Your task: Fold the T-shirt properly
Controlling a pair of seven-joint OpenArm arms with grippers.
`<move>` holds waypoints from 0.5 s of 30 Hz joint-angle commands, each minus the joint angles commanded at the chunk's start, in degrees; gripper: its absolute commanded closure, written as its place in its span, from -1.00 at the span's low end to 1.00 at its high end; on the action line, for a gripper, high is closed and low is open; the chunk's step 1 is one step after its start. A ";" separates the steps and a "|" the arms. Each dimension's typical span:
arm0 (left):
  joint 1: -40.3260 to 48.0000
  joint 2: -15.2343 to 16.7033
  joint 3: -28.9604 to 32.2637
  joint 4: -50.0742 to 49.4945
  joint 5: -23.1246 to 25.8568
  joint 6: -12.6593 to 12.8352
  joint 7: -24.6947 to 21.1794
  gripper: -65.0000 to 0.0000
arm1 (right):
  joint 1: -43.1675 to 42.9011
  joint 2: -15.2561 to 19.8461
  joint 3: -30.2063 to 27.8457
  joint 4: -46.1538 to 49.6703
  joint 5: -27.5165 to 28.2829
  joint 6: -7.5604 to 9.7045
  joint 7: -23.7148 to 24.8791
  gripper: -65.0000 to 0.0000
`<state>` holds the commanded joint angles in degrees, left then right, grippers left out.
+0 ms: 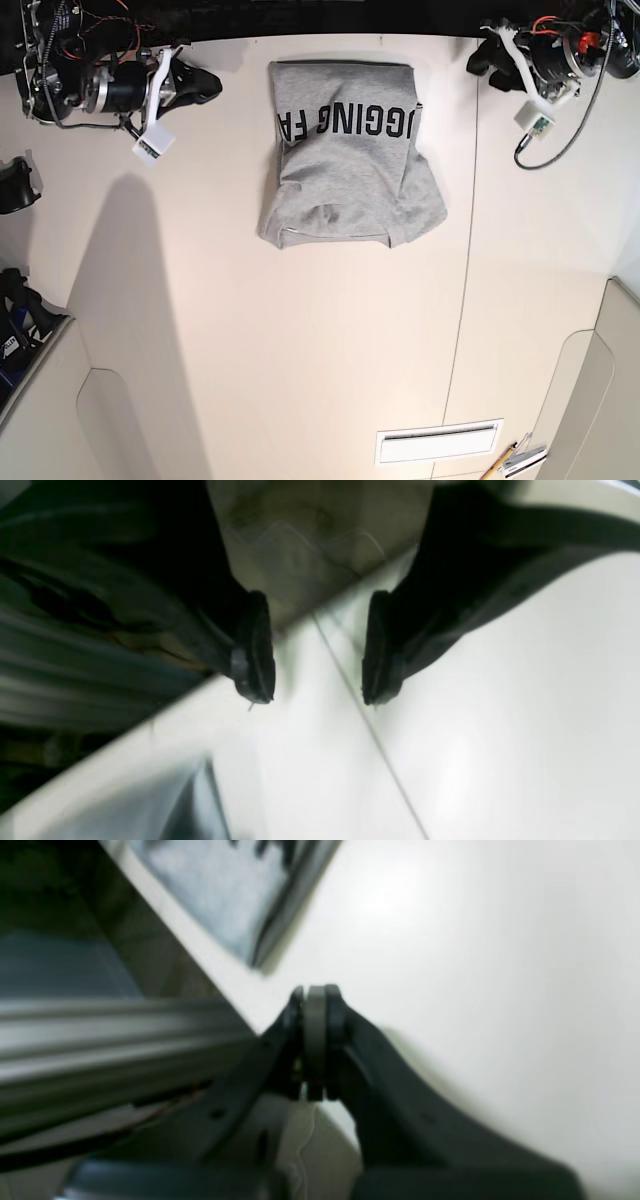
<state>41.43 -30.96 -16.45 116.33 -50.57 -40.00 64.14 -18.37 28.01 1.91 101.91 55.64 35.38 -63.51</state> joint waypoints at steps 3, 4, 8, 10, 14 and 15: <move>6.34 0.00 -0.02 -0.02 0.00 0.00 -0.02 0.09 | -3.32 1.60 -0.02 0.26 0.35 0.02 0.00 1.00; 8.35 -0.02 -0.02 -0.02 0.04 0.00 -0.02 0.09 | -4.24 1.84 -0.07 0.26 0.33 0.02 -0.15 1.00; 15.21 -0.02 0.00 -0.02 0.24 0.00 -0.02 0.09 | -7.32 1.81 -0.55 0.26 0.59 0.02 -1.27 1.00; 18.23 -0.02 0.44 -0.02 0.46 0.00 -0.07 0.09 | -8.85 1.81 -1.31 0.26 0.52 0.02 -1.31 1.00; 22.12 -0.07 4.39 -0.07 6.51 0.00 -3.56 0.09 | -11.15 1.86 -4.52 0.20 -0.13 0.02 -3.21 1.00; 22.84 -0.04 5.99 -0.11 8.94 0.00 -5.27 0.09 | -11.61 1.99 -5.86 0.20 -1.09 0.02 -3.30 1.00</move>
<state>64.27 -31.00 -10.46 116.22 -41.63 -40.00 58.87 -29.98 30.00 -3.95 102.10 54.54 35.40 -66.81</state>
